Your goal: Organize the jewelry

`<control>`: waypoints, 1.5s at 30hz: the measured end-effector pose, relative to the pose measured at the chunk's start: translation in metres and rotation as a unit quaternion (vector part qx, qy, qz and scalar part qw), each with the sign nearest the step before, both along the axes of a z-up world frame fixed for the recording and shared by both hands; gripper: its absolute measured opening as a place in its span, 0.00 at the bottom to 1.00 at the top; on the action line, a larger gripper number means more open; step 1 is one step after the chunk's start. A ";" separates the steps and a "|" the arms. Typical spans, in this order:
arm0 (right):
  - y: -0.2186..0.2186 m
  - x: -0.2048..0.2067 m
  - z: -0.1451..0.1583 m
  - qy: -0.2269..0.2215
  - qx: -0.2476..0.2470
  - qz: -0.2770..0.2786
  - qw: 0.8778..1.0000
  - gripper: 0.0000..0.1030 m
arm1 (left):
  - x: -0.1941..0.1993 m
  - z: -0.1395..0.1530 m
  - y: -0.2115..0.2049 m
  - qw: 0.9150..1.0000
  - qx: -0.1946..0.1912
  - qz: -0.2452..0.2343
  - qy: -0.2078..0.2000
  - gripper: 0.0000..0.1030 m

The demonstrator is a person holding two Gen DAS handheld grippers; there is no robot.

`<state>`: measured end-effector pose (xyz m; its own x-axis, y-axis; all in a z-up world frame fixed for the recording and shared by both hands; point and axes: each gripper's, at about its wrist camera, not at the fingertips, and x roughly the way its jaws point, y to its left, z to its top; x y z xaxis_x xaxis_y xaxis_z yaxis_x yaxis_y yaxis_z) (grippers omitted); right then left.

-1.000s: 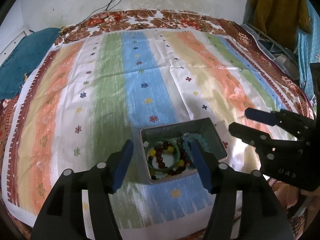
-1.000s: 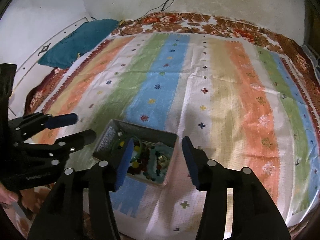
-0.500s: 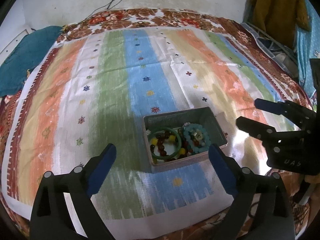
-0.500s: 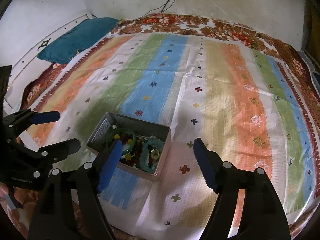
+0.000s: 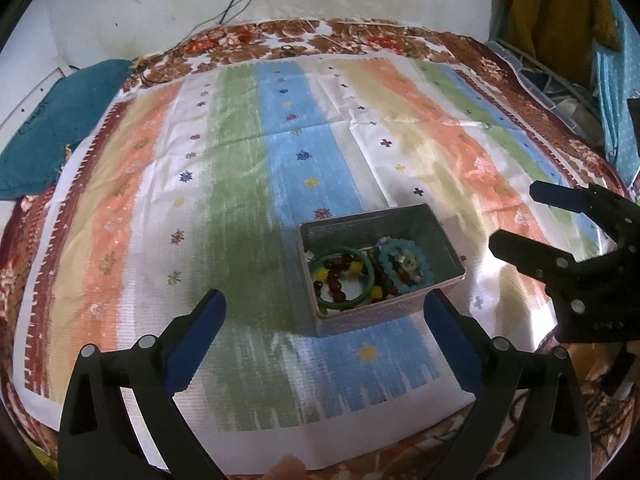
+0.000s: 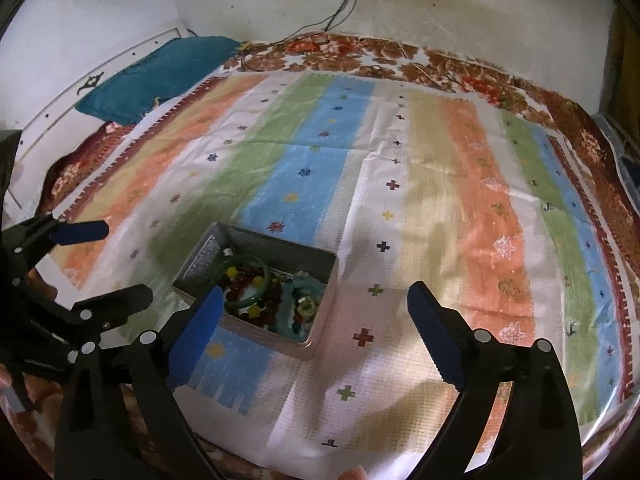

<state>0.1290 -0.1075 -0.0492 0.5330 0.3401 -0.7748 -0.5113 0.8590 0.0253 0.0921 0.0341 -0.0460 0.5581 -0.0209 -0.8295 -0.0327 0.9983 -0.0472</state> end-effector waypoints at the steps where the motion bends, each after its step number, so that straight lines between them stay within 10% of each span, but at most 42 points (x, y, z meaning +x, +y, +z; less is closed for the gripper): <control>1: 0.000 -0.001 0.000 0.000 0.002 0.001 1.000 0.91 | 0.000 0.001 0.001 1.000 0.000 0.001 -0.001 0.94; 45: -0.022 -0.030 0.023 -0.026 0.048 0.001 0.999 0.93 | -0.021 0.024 -0.013 0.997 0.009 -0.023 -0.072 0.94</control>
<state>0.0988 -0.1296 -0.0265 0.5708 0.4121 -0.7102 -0.5157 0.8530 0.0805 0.0710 0.0208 -0.0218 0.6708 -0.0348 -0.7408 0.0183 0.9994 -0.0303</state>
